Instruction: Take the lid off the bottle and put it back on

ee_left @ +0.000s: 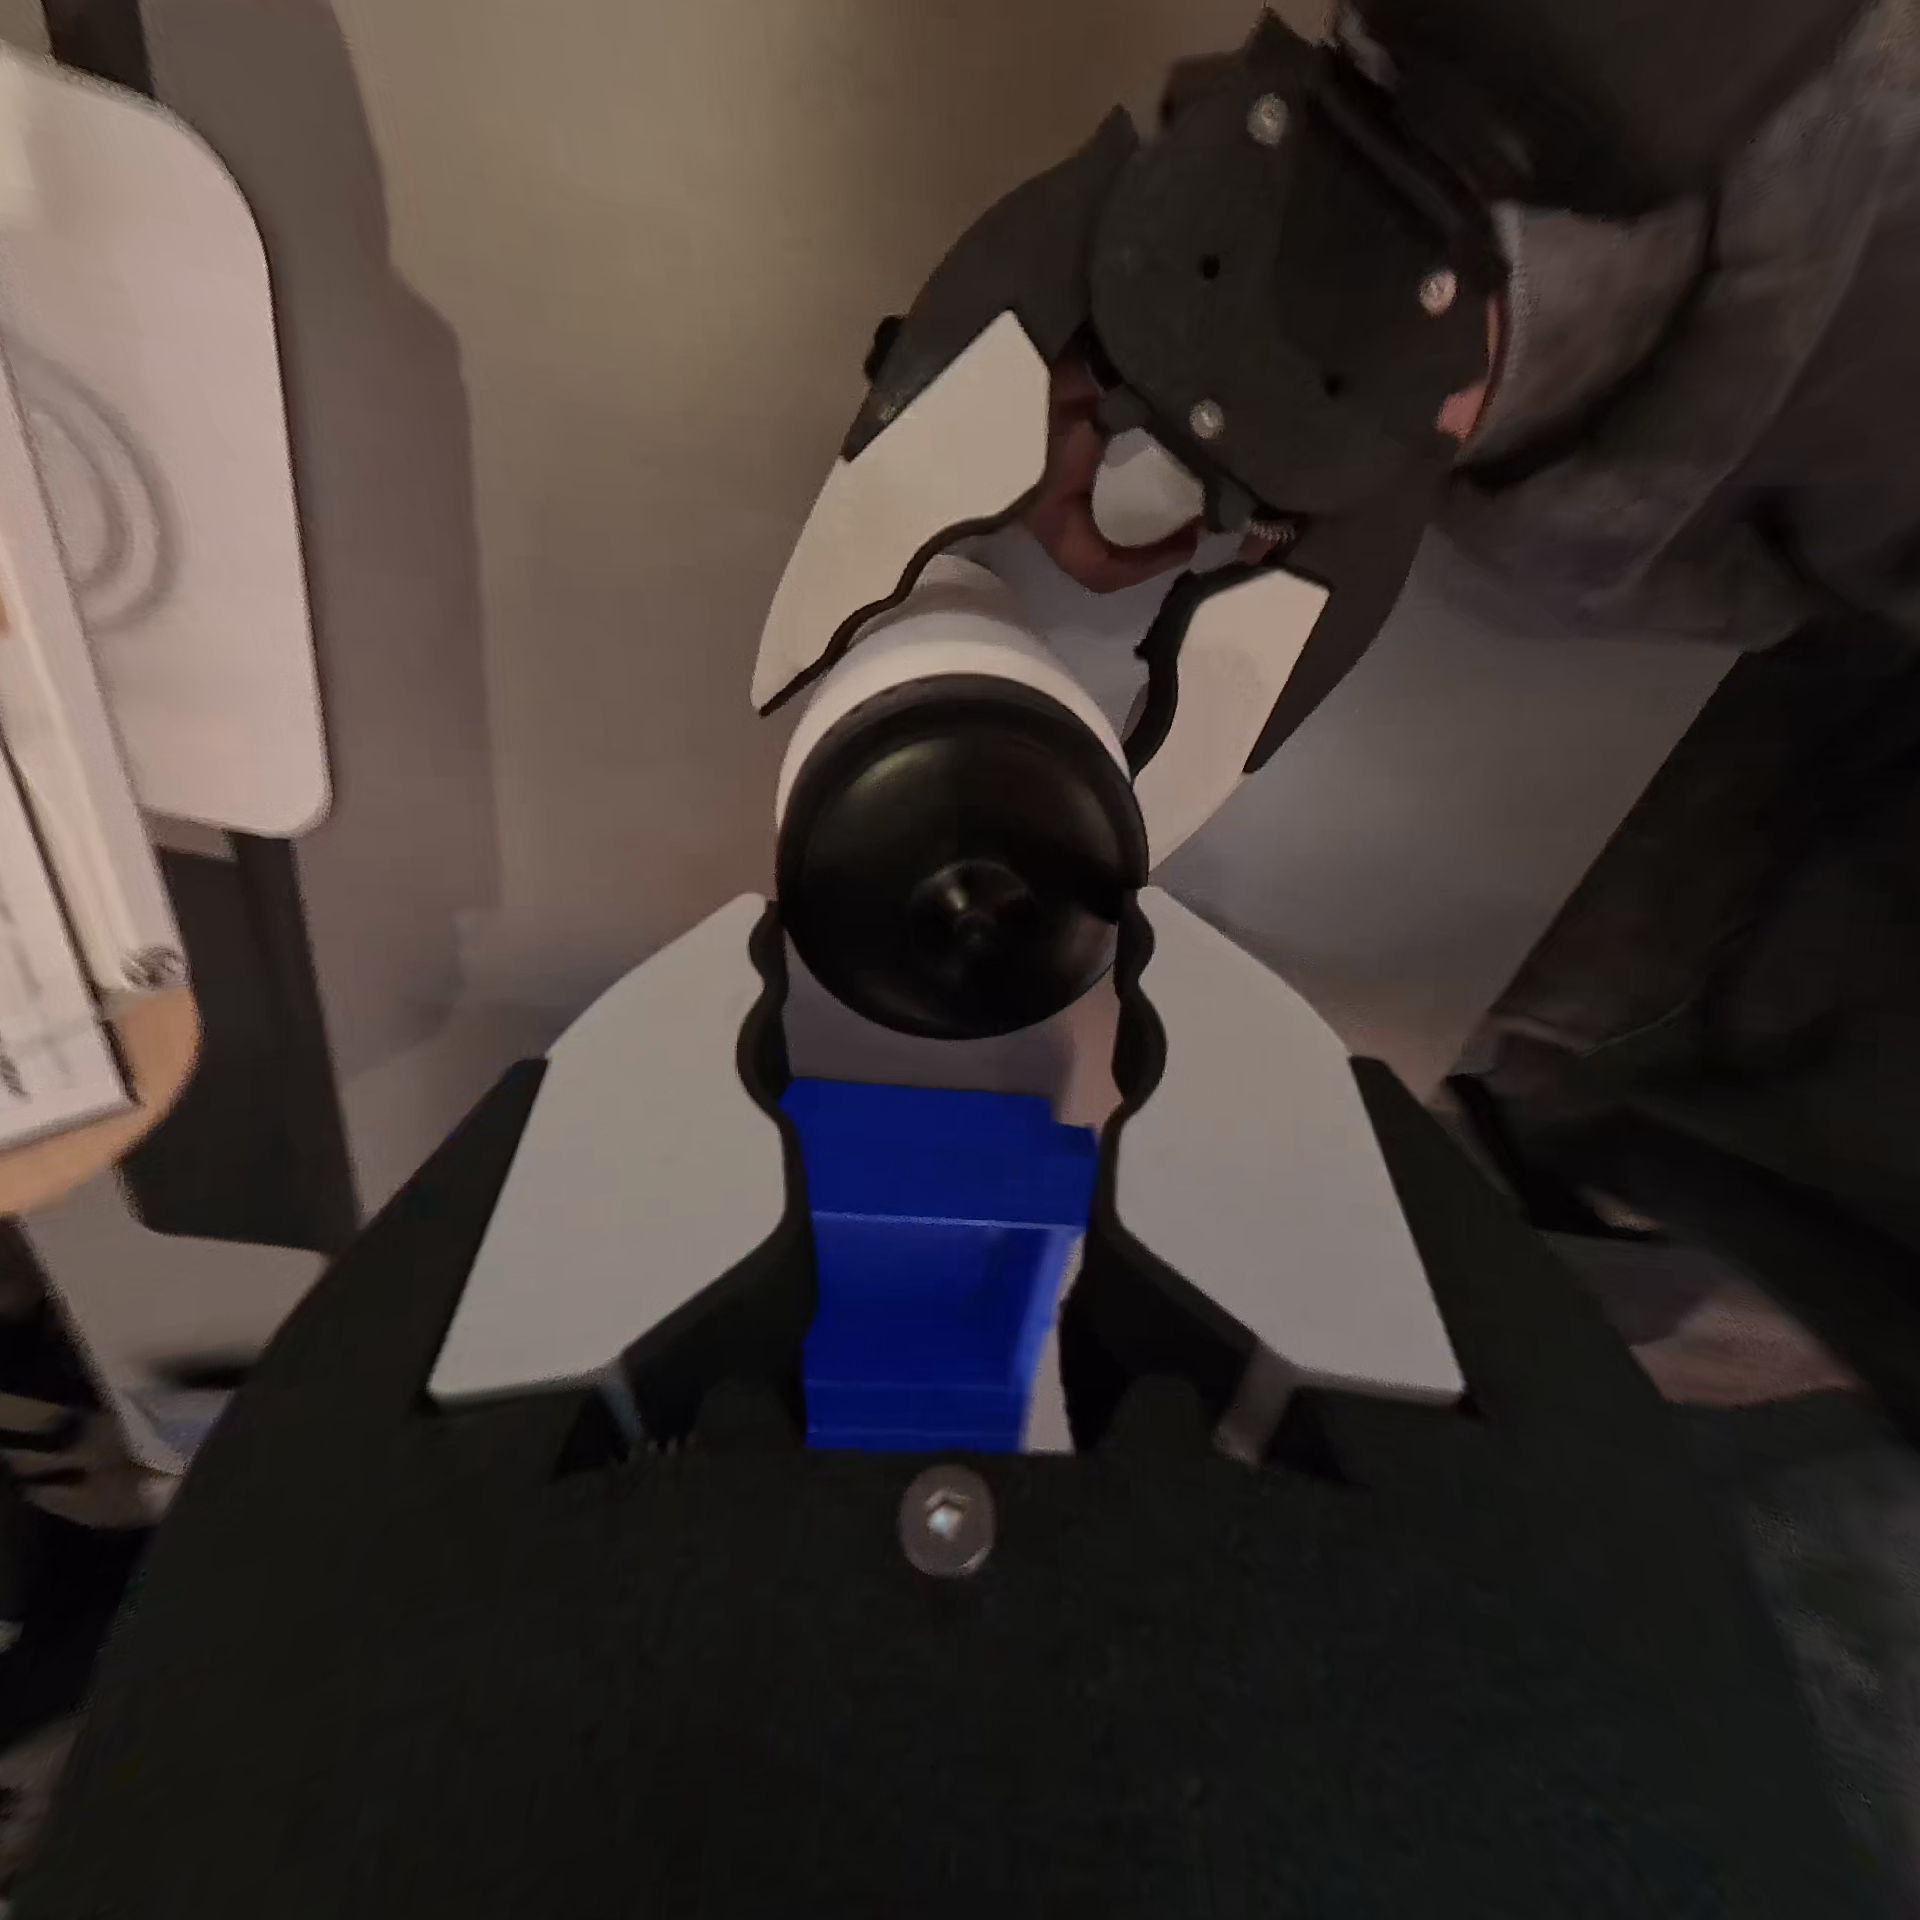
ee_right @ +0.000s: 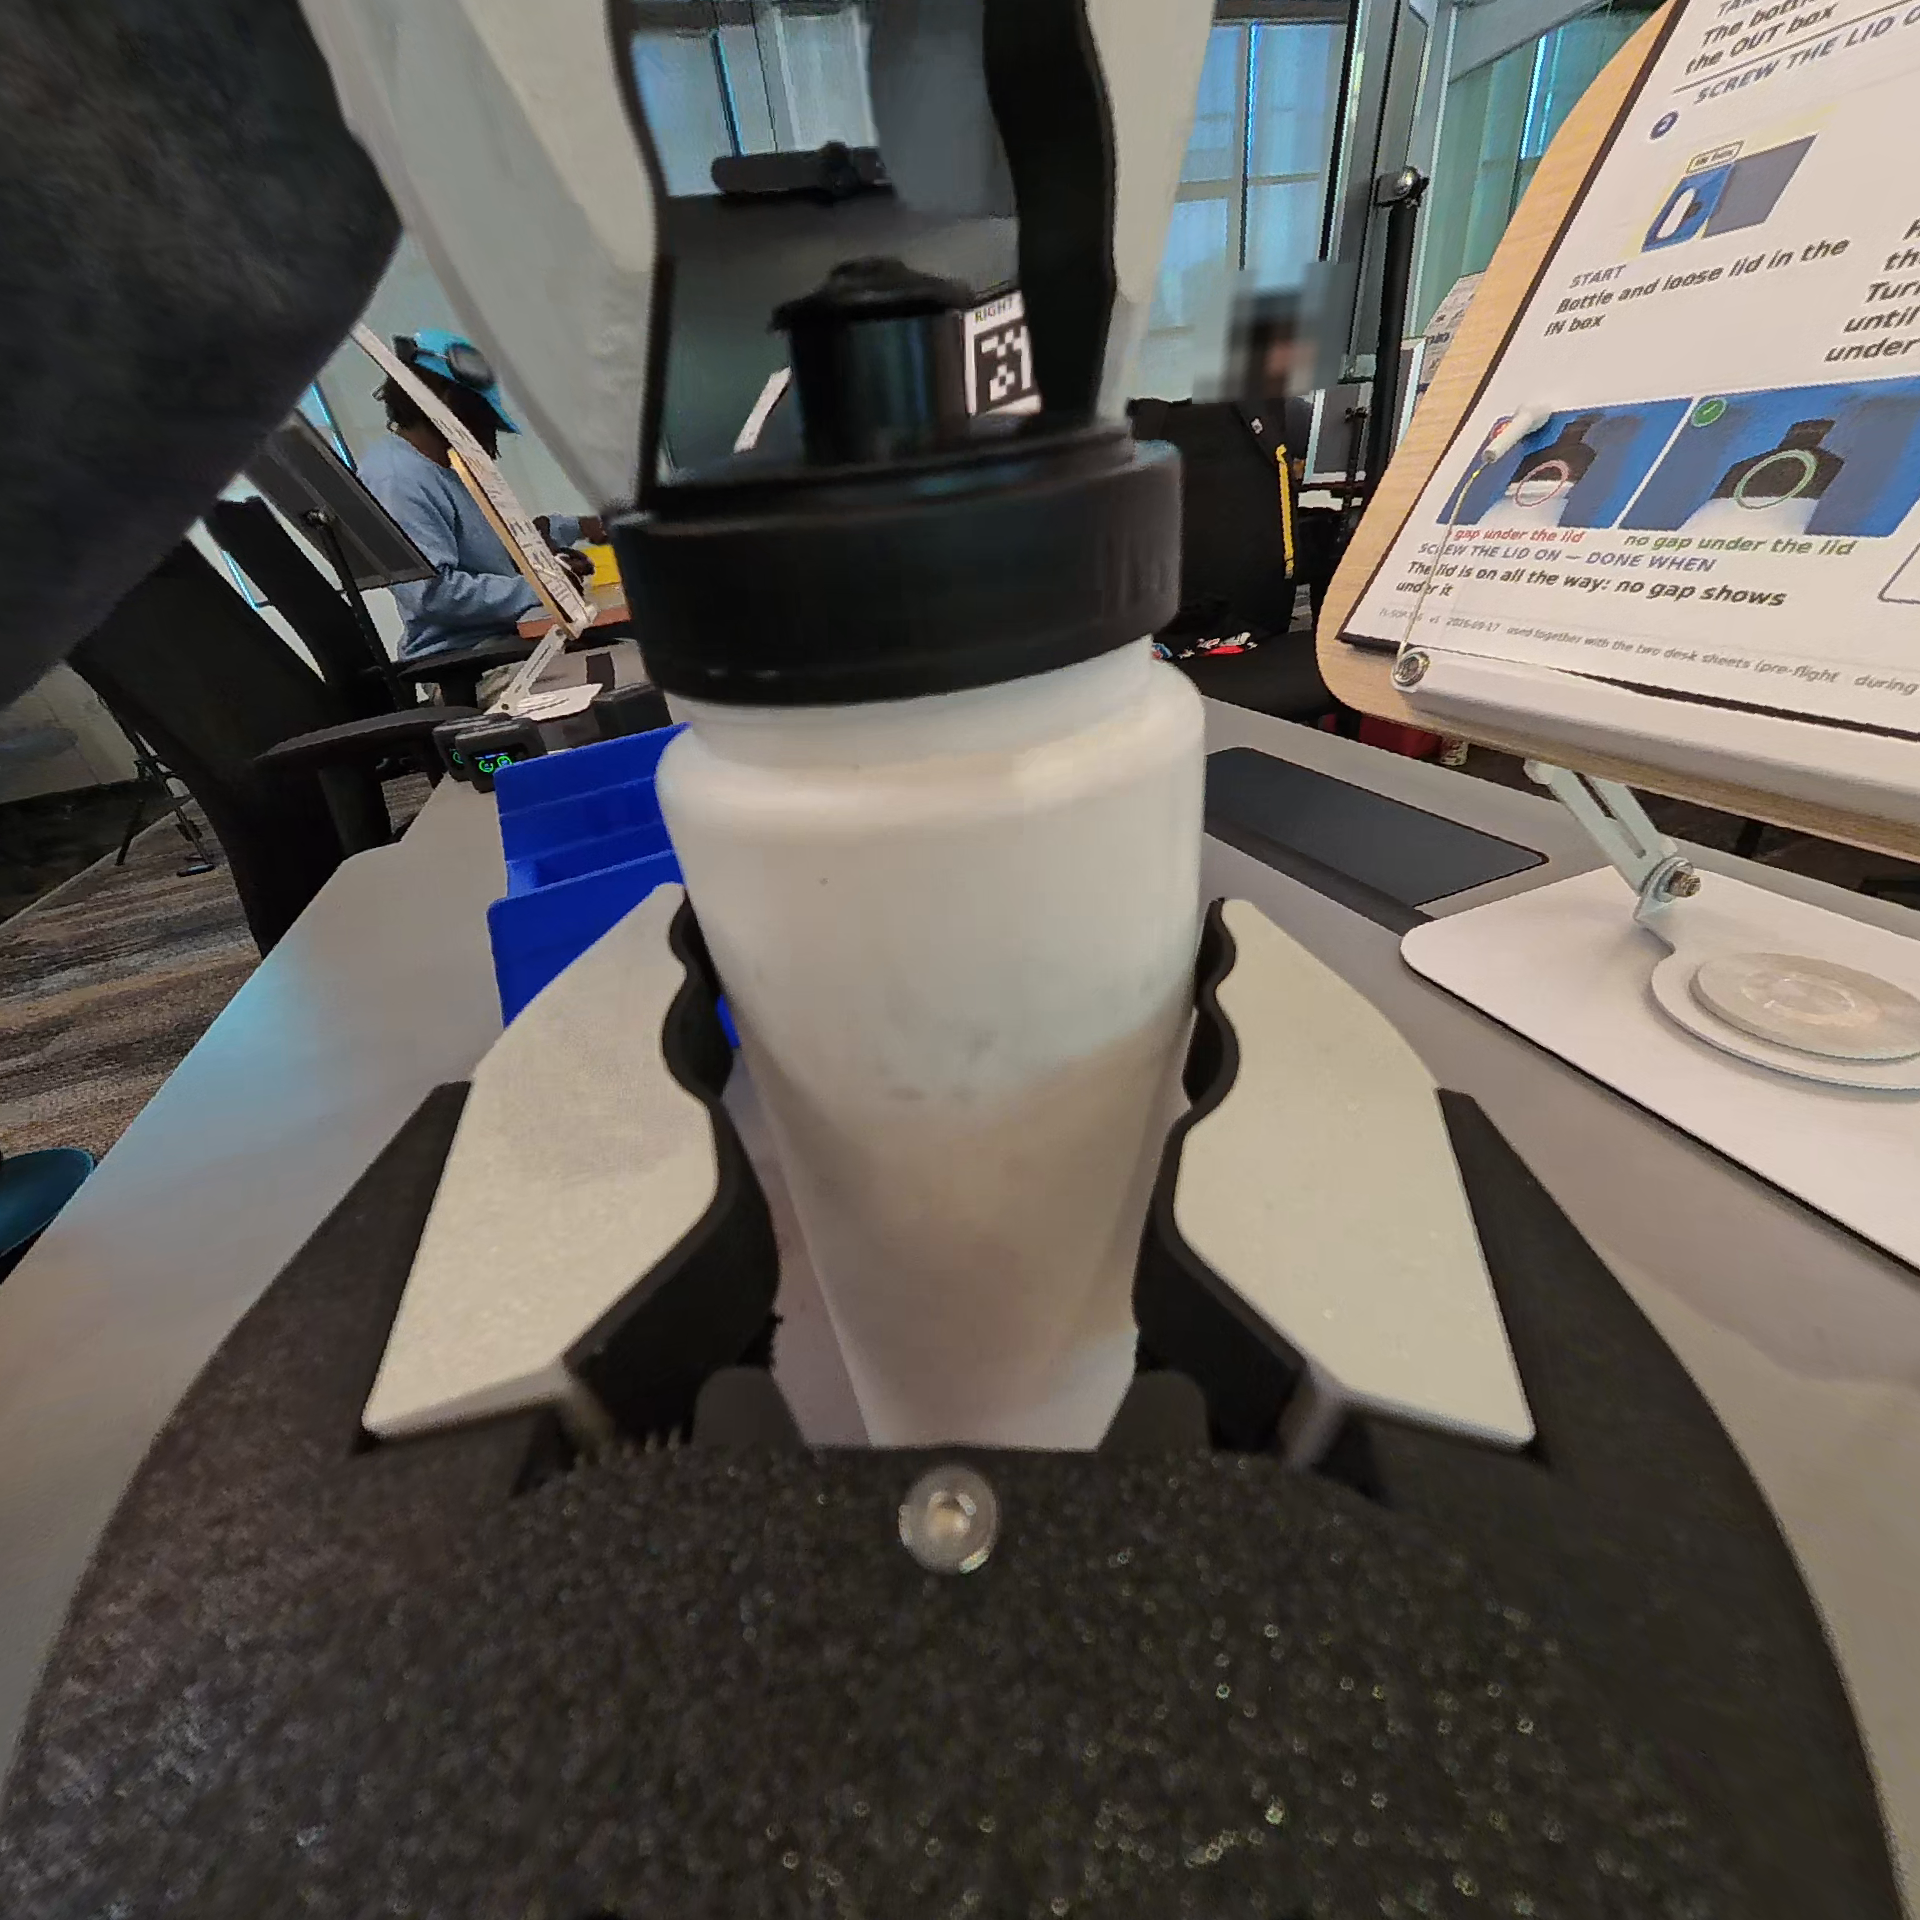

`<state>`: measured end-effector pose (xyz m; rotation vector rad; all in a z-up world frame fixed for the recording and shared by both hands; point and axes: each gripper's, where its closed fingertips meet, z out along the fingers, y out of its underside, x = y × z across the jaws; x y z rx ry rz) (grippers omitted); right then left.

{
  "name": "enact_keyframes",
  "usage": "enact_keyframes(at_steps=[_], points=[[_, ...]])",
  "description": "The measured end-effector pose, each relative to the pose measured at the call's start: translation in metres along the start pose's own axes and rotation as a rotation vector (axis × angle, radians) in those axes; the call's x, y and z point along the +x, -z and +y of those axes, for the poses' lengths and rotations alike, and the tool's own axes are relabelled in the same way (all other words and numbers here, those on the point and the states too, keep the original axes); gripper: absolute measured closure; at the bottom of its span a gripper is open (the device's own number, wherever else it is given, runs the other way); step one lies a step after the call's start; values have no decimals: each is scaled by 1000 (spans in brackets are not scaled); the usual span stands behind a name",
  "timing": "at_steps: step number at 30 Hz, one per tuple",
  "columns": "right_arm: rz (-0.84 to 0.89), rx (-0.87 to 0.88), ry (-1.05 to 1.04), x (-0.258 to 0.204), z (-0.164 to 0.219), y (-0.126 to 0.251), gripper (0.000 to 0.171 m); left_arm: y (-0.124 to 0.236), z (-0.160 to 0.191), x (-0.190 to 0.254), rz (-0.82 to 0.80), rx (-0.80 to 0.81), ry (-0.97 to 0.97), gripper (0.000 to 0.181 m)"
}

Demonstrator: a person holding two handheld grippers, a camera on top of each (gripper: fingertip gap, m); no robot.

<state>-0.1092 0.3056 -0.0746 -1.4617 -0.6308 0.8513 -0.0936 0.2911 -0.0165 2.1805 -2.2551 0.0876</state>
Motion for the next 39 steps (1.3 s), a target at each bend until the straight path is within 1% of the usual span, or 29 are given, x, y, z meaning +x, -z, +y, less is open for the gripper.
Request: enact_keyframes(at_steps=[2,7,10,13,14,15,16,17,19,21,23,26,28,30,34,39], points=[[1,-2,2,0,0,1,84,0,0,-1,-13,4,-77,121],[2,0,0,0,0,0,84,0,-1,-2,15,41,-161,121],[0,2,-3,0,0,0,84,0,-1,-3,27,75,-157,121],[-10,8,-7,0,0,1,84,0,-3,-1,20,122,-110,121],[-9,7,-4,0,0,1,84,1,-5,-1,3,154,-97,120],[-8,5,-3,0,0,0,84,2,-7,0,-15,200,-85,116],[-4,3,-2,0,0,0,84,5,-10,0,-33,253,-69,104],[-3,2,-2,0,0,0,84,8,-12,0,-58,312,-49,97],[-4,0,-1,0,0,0,84,13,-17,-1,-125,466,-3,94],[-4,0,-1,0,0,0,84,13,-15,1,-168,610,36,94],[-3,1,-2,0,0,0,84,6,-10,-1,-201,709,95,94],[-2,8,-4,0,0,0,84,-9,-4,-6,-191,806,175,98],[-1,8,-4,0,0,-1,84,-7,-8,-6,-172,896,200,101],[0,10,-5,0,0,0,84,-7,-11,-1,-125,938,204,112],[-5,7,-3,0,0,0,84,-6,-10,-2,-157,973,242,113],[-4,7,-2,-1,0,-1,84,8,-11,-3,-222,1069,344,113]])
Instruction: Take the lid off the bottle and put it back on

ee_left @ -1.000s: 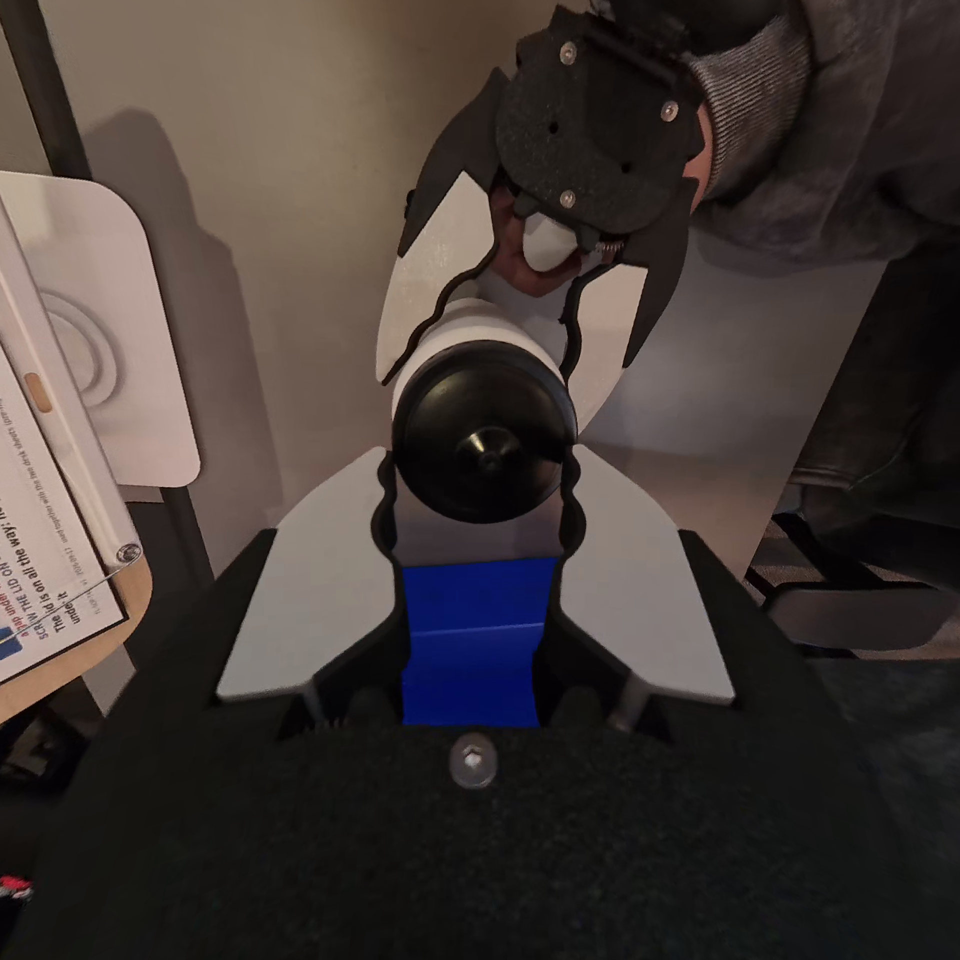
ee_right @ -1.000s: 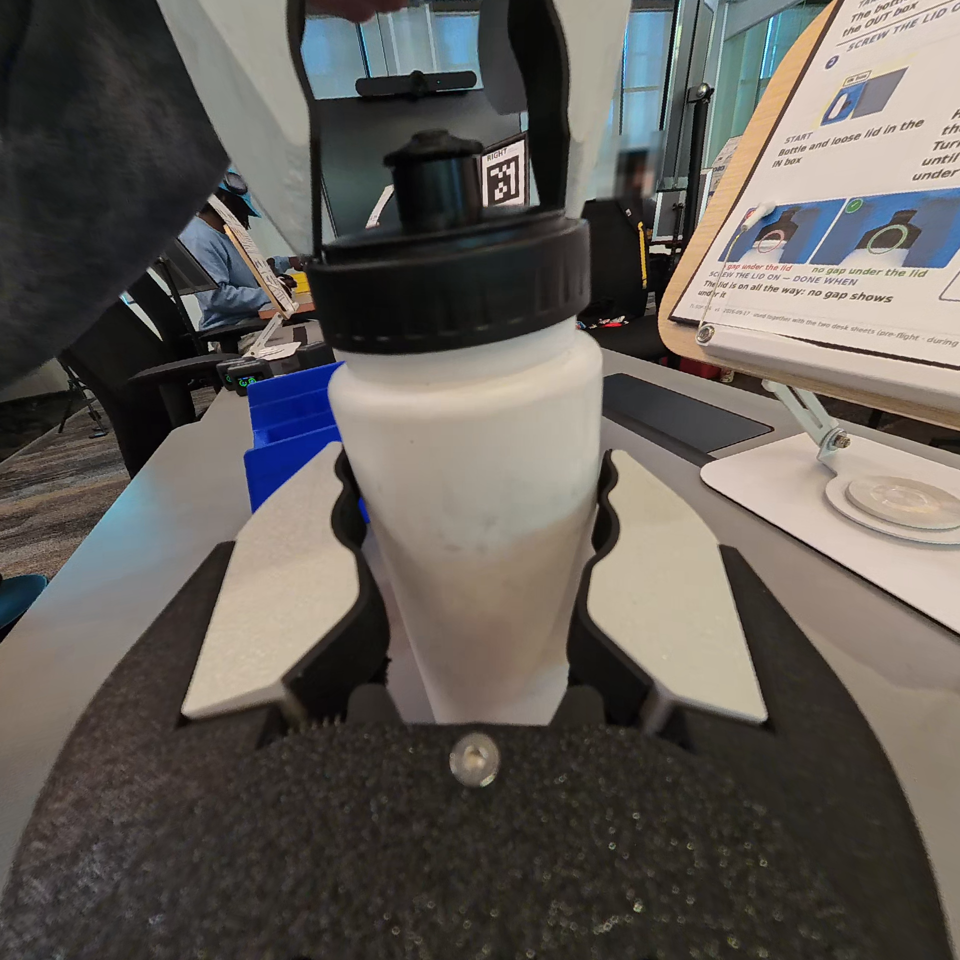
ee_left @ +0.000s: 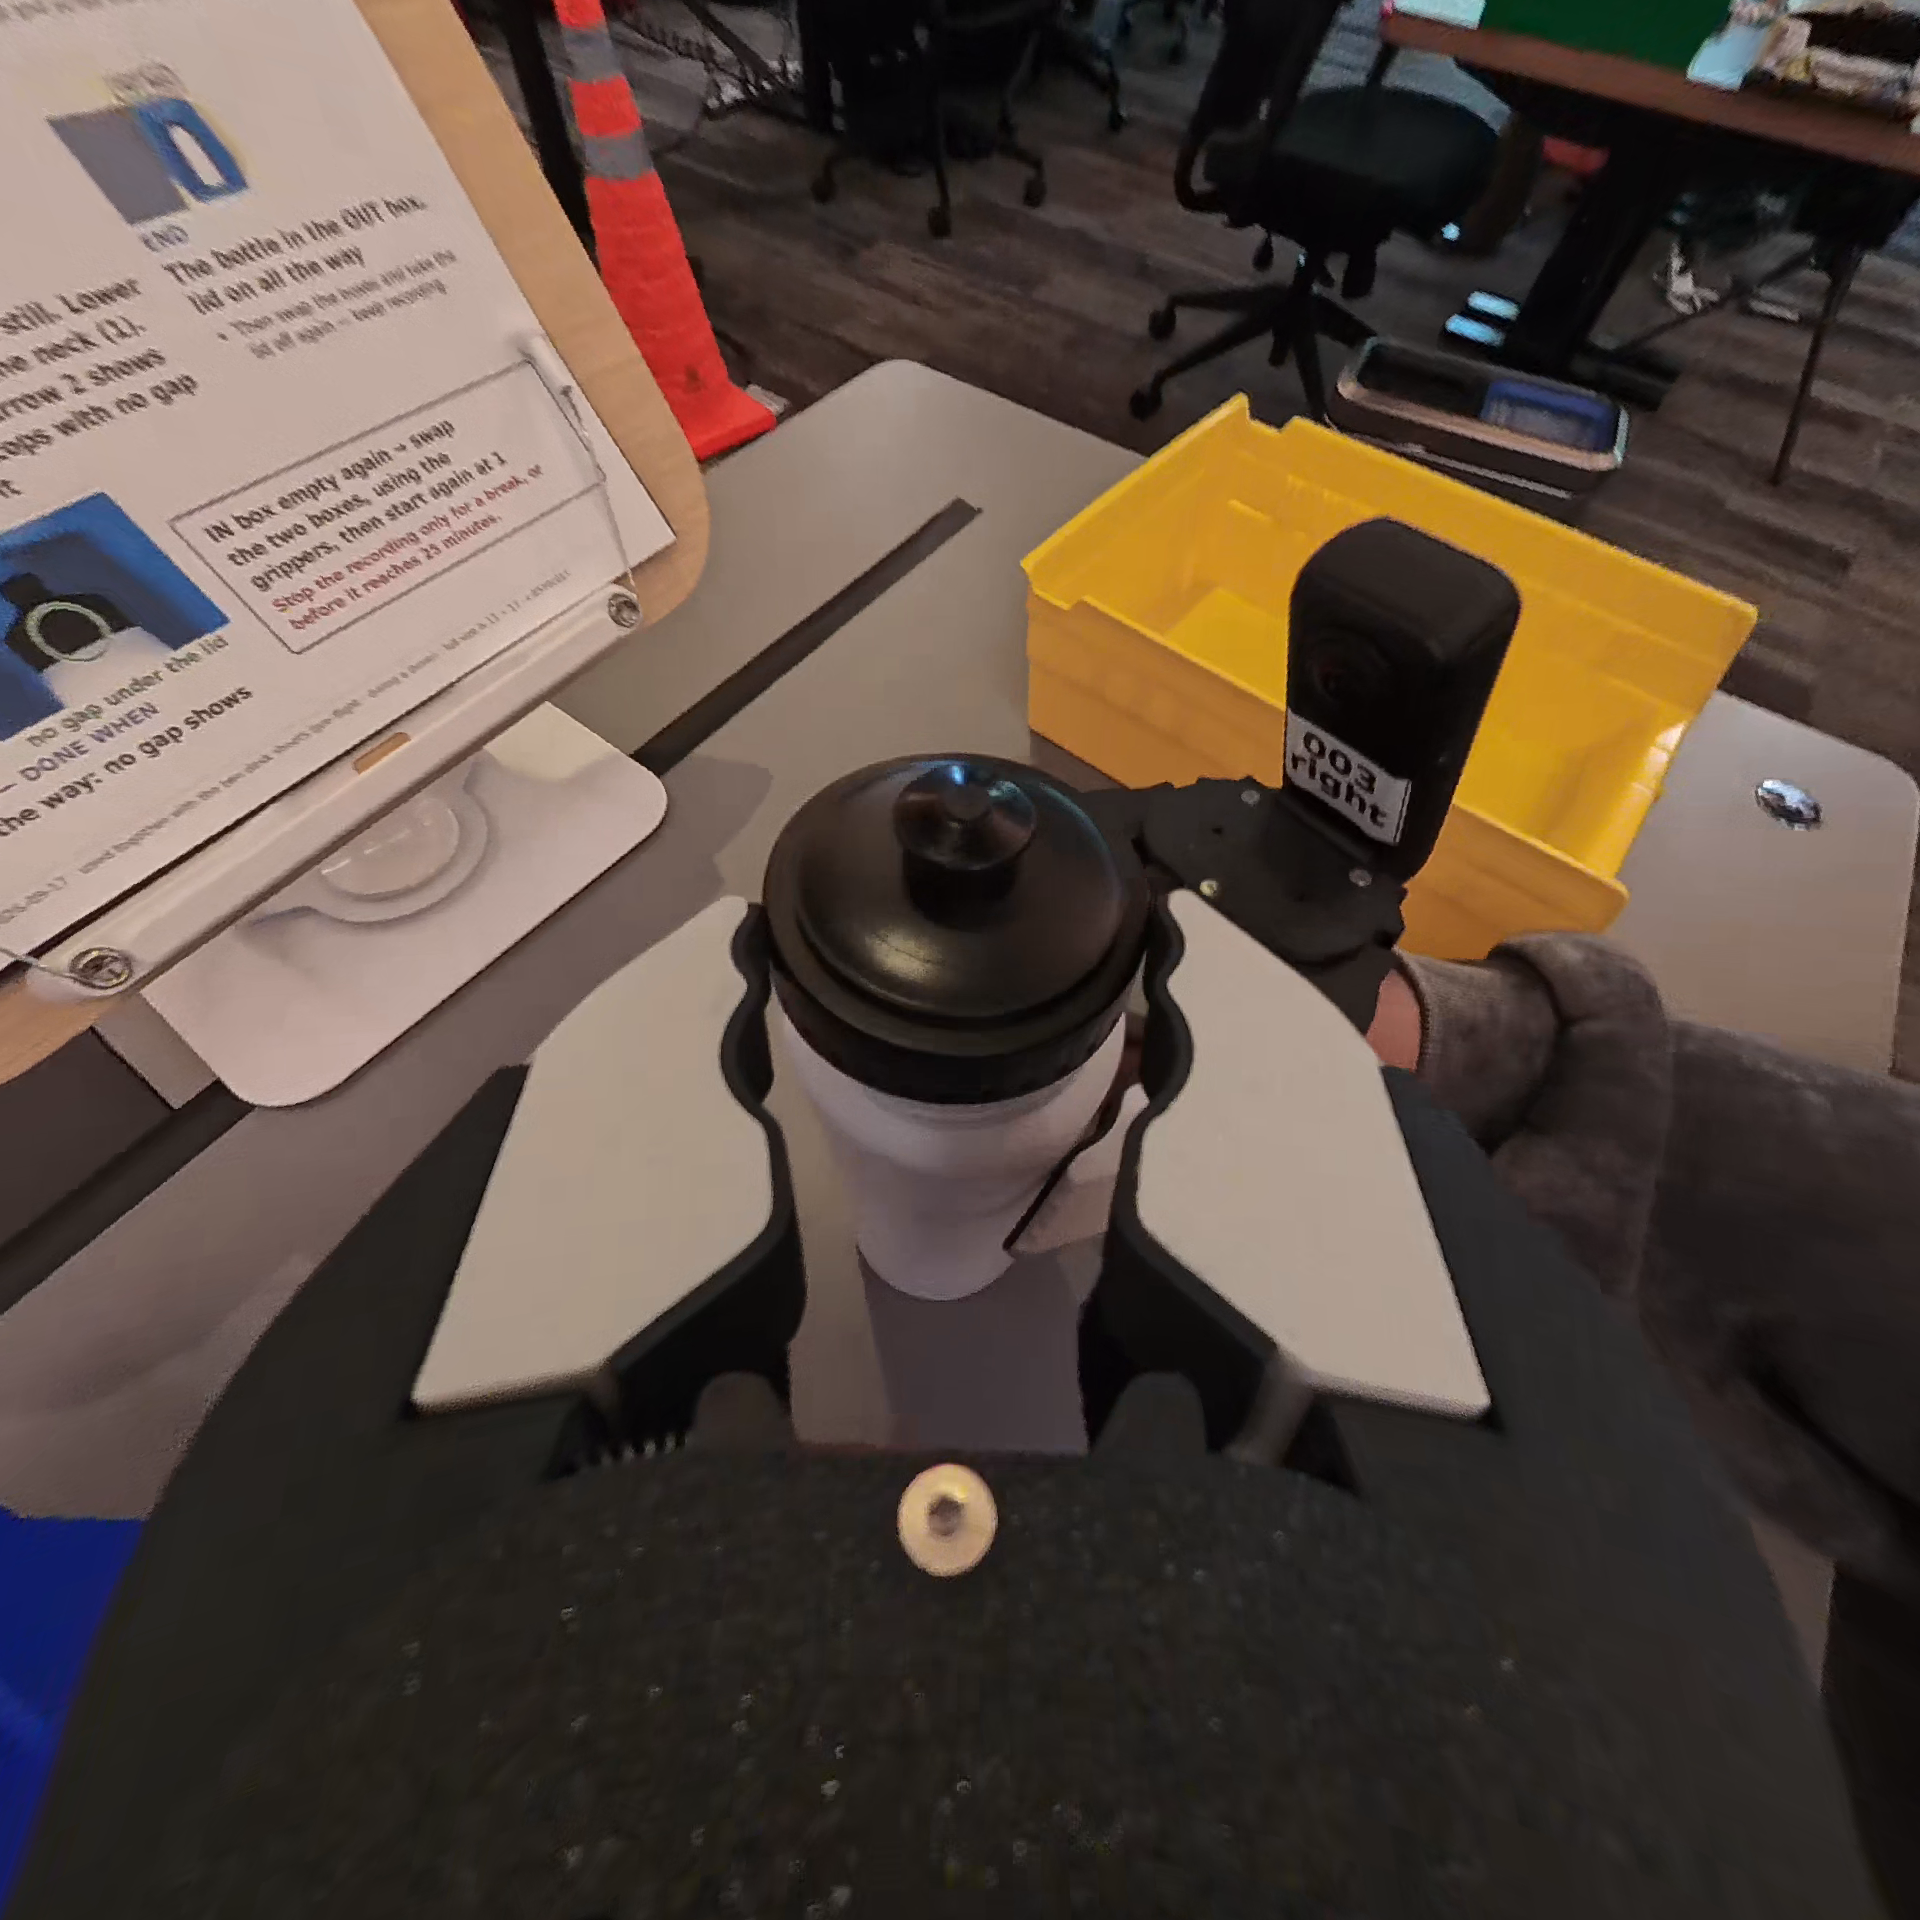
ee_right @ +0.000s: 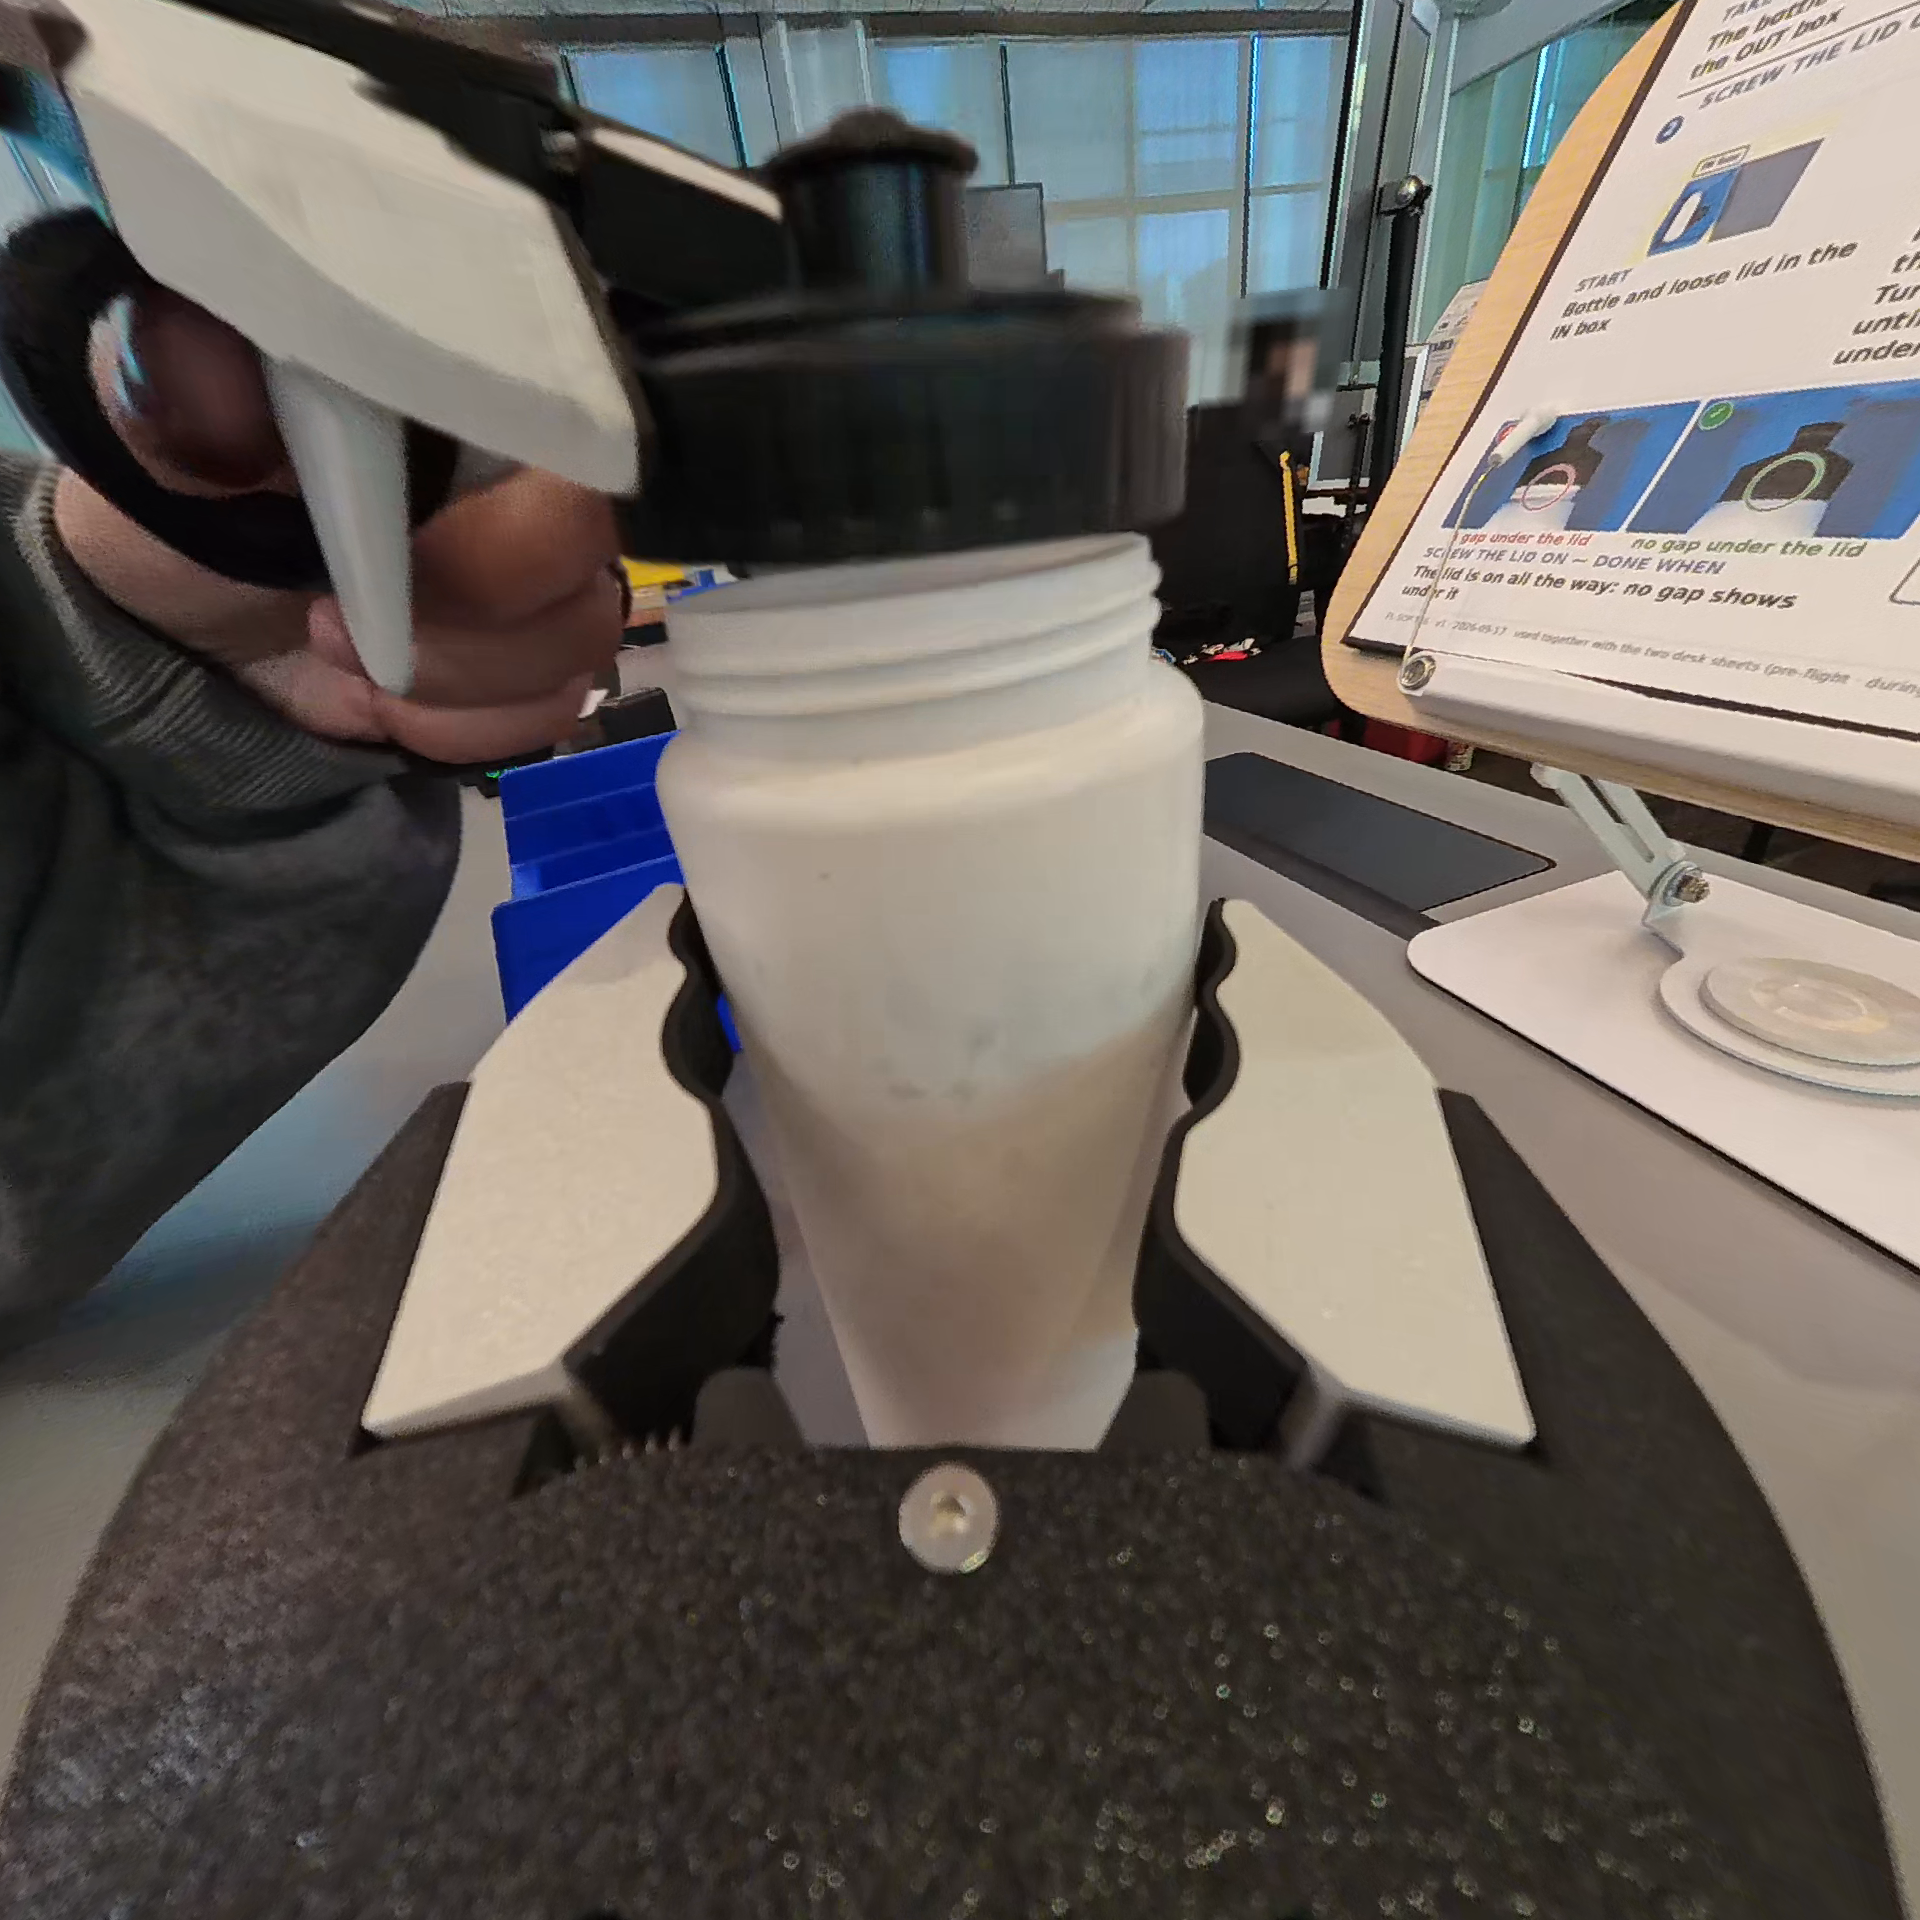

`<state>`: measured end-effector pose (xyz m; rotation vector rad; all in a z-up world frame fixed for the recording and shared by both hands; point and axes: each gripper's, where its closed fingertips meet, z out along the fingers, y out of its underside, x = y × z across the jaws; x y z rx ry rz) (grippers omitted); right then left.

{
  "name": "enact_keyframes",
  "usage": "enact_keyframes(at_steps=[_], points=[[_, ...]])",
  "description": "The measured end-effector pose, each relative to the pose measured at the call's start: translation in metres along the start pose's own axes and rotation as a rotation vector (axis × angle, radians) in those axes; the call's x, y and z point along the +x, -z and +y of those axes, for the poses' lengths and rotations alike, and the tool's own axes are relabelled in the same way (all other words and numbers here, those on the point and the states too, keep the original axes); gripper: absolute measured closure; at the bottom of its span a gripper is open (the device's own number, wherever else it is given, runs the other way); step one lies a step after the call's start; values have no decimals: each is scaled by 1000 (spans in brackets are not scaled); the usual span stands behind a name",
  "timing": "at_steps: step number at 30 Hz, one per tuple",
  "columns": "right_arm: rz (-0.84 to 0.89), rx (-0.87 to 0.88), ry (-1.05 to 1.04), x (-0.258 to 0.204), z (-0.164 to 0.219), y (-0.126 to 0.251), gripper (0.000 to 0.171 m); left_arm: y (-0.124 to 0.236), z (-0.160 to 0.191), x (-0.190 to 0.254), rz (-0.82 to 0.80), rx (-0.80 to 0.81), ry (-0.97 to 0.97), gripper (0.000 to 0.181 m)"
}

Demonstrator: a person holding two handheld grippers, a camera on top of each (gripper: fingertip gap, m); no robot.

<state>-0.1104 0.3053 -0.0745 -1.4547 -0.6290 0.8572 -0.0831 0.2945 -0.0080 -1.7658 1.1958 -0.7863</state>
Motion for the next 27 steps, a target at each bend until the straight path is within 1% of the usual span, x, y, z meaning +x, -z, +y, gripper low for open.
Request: enact_keyframes(at_steps=[2,6,10,13,21,25,27], points=[[0,-3,1,0,0,0,84,1,0,0,-33,14,4,113],[1,-3,1,0,0,0,84,-5,10,1,-62,-9,-7,113],[2,-4,0,0,0,0,84,-4,11,0,-52,-21,20,113],[2,-1,-1,0,0,0,84,-4,13,0,-29,-55,-9,113],[1,3,-6,1,0,1,84,-5,15,2,156,-213,-167,113],[-5,2,1,0,0,1,84,-3,18,2,313,-306,-249,113],[-6,5,1,-1,0,0,84,-2,18,3,393,-319,-291,113]])
